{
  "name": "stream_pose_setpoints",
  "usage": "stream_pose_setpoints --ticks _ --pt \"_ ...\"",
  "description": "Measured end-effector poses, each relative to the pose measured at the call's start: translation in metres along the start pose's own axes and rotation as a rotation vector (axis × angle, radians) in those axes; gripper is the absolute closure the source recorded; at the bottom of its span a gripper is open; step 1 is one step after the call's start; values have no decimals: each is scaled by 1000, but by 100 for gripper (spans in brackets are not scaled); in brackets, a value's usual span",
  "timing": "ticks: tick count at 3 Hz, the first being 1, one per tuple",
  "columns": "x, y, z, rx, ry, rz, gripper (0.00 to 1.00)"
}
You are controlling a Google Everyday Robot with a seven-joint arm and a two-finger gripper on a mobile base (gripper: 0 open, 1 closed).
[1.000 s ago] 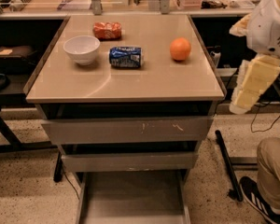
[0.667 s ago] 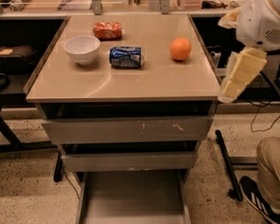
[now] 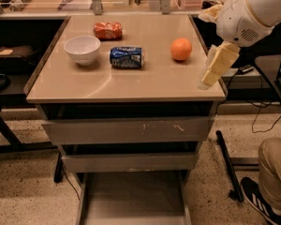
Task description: Place pepsi can into bottom drawer
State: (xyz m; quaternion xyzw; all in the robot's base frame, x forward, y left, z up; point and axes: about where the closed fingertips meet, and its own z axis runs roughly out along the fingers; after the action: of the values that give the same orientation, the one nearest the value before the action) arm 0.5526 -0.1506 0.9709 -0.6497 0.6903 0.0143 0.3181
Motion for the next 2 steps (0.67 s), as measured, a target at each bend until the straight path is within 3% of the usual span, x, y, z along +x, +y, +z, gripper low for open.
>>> stream_pose_setpoints --ticks 1,2 --pt "0 0 0 0 0 0 0" --pt "-7 -6 11 -1 -47 -13 0"
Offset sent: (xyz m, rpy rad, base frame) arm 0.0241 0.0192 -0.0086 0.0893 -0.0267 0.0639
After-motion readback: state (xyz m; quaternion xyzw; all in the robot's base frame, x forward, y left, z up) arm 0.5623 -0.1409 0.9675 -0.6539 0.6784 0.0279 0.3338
